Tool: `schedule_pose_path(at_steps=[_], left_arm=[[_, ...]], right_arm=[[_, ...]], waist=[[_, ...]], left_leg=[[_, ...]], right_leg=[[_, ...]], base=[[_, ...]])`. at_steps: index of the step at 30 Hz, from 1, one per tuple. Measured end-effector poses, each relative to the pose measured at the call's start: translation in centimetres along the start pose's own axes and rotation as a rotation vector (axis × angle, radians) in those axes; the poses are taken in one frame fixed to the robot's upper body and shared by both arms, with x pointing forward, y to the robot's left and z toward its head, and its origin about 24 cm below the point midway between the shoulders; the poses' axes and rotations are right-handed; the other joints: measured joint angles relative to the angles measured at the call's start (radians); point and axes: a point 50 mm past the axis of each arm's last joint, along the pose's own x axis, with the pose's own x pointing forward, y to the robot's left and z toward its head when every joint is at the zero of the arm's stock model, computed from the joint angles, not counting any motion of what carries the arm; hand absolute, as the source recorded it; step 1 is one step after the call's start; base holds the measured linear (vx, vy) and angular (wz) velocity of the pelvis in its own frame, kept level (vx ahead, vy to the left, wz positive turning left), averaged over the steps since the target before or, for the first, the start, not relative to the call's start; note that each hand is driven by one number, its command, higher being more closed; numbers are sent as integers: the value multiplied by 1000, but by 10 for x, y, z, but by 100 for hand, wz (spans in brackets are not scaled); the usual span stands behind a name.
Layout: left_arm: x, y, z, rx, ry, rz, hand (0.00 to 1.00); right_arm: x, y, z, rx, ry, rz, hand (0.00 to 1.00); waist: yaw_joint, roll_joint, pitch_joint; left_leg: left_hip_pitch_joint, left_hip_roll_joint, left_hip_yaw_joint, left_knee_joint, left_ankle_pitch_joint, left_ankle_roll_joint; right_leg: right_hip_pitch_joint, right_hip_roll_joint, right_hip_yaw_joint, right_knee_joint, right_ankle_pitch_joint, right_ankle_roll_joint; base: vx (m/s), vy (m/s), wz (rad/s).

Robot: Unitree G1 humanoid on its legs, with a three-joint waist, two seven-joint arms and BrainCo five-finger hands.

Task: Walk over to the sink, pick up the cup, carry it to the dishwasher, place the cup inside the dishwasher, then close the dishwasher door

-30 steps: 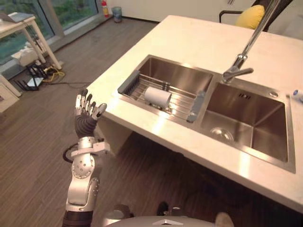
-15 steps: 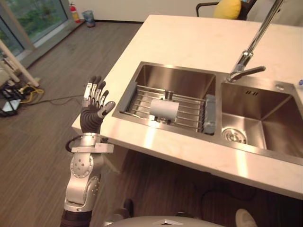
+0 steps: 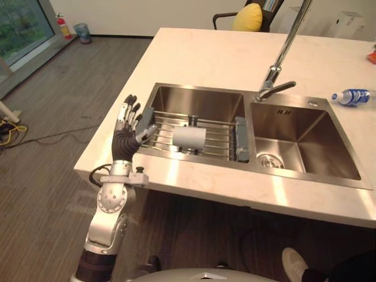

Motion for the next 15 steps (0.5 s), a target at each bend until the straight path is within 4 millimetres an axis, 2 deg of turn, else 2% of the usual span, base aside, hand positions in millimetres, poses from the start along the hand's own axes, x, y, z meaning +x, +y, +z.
schedule_pose_path(at_steps=[3,7,12,15], left_arm=[[5,2,2,124,-60,66,0],[12,9,-15,395,-61,110,0],[15,15,-29,641,-46,82,0],[18,19,-41,785,-9,44,0]], right_arm=[[0,0,1,-14,-1,9,0],[0,3,4,-28,-18,35,0],[0,2,5,-32,-33,34,0],[0,2,5,-32,-39,34,0]], waist=[[-10,-8,-7],[-21,-11,-19],[-40,-8,-23],[-47,-6,-24]], left_leg=[[14,8,15,-6,-3,-5],[41,19,49,-55,17,-15],[44,34,82,-56,9,-26],[44,42,97,-55,6,-30]], right_leg=[[10,4,-9,-14,7,-6],[11,20,-24,-60,31,-41],[11,29,-48,-91,50,-64],[11,37,-47,-110,62,-59]], base=[[-18,-17,-14],[-43,-21,-26],[-19,-29,-22],[20,-31,-14]])
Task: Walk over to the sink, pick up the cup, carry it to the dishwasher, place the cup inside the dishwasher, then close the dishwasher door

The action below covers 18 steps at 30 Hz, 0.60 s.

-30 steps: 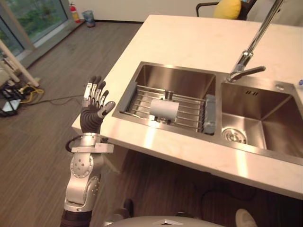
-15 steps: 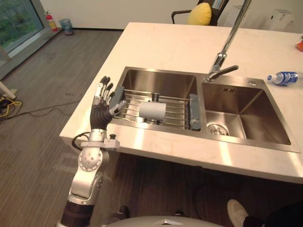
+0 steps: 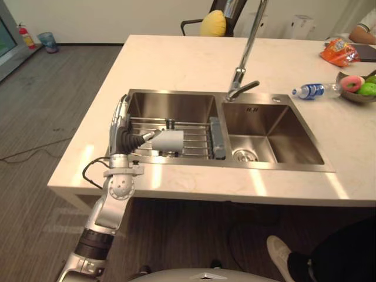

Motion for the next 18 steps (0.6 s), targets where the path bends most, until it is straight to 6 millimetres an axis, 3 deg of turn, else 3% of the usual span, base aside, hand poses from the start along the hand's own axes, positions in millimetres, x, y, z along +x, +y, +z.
schedule_pose_path(at_steps=[4,11,18], left_arm=[[1,-12,-14,162,29,-84,0],[10,-15,-45,430,89,-220,0],[3,-13,-70,530,208,-286,0]], right_arm=[[0,1,2,2,-16,0,0],[0,-1,4,29,-40,-11,0],[0,-4,5,65,-44,-25,0]], waist=[[-16,4,-2],[-39,10,-4],[-52,22,-5]], left_leg=[[0,13,8,0,-5,-7],[3,17,40,1,-18,-8],[7,17,68,7,-34,-10]], right_leg=[[-5,14,-4,1,7,13],[-21,18,-10,2,14,13],[-35,18,6,-2,17,14]], base=[[41,-36,-8],[2,-19,-13],[-30,-19,-14]])
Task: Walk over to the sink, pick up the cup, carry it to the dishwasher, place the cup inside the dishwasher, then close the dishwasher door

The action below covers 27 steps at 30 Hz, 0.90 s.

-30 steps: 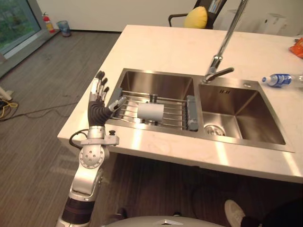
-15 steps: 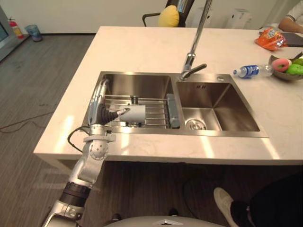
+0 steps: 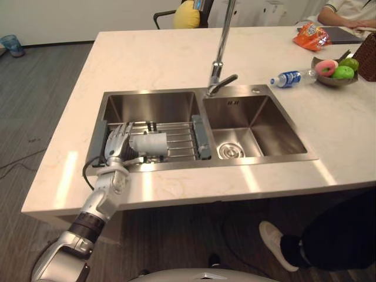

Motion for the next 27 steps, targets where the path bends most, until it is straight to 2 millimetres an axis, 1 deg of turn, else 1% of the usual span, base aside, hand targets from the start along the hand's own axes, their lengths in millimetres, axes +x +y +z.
schedule_pose_path(at_steps=[3,5,10,12,16,20,27], left_arm=[[5,5,-5,37,6,7,0],[8,4,-8,49,11,-6,0],[9,-1,-9,119,-27,-118,0],[10,-2,-7,167,-57,-139,0],[11,-5,-3,203,-106,-163,0],[10,-9,3,250,-177,-207,0],[9,-10,2,286,-162,-212,0]], right_arm=[[0,-1,0,10,-2,-3,0],[0,-2,1,18,-5,-5,0],[0,-2,2,28,-11,-7,0],[0,-2,1,28,-7,-9,0],[0,-3,1,51,-7,-26,0],[0,-1,1,40,-3,-20,0],[0,0,0,30,0,-15,0]], waist=[[-1,9,3],[-1,12,3],[-1,15,2],[-2,17,3],[-5,24,5],[-17,24,5],[-22,26,5]], left_leg=[[-1,0,0,0,-1,0],[-1,0,1,1,-2,0],[-1,0,13,18,-17,-2],[-1,-1,13,18,-18,-2],[0,-1,13,18,-18,-2],[0,-1,13,19,-19,-1],[-5,-1,13,38,-31,-1]], right_leg=[[-1,0,0,0,1,1],[-2,0,0,1,1,2],[-5,0,16,0,1,2],[-9,0,21,0,2,4],[-9,0,23,0,3,5],[-9,0,25,0,4,6],[-11,-2,31,0,6,8]], base=[[-5,-9,-1],[0,0,0],[-22,-21,-9],[-31,-26,-8],[-33,-30,-2],[-40,-32,-1],[-24,-19,-2]])
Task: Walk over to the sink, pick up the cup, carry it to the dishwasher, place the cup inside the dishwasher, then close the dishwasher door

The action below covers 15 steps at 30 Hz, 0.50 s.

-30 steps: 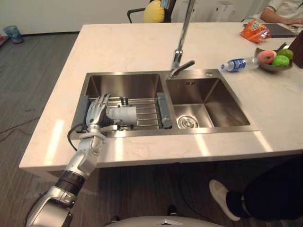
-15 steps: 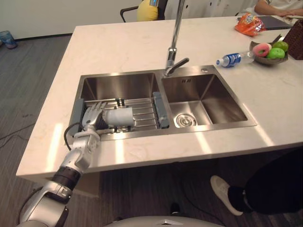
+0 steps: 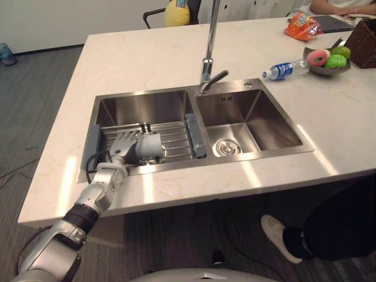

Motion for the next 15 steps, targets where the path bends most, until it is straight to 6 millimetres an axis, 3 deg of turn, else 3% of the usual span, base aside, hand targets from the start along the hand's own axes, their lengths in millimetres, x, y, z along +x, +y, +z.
schedule_pose_path(at_steps=[7,15], left_arm=[[0,-1,-7,42,84,6,0],[1,-3,-8,79,61,-7,0]], right_arm=[[1,3,1,7,-2,7,0],[0,2,0,15,11,7,0]], waist=[[-3,1,1],[-7,0,2]], left_leg=[[-3,-1,0,14,-10,0],[-1,-1,2,14,-13,-5]], right_leg=[[-12,1,23,0,7,-3],[-14,1,31,0,9,-6]], base=[[-41,-23,-9],[-41,-24,-3]])
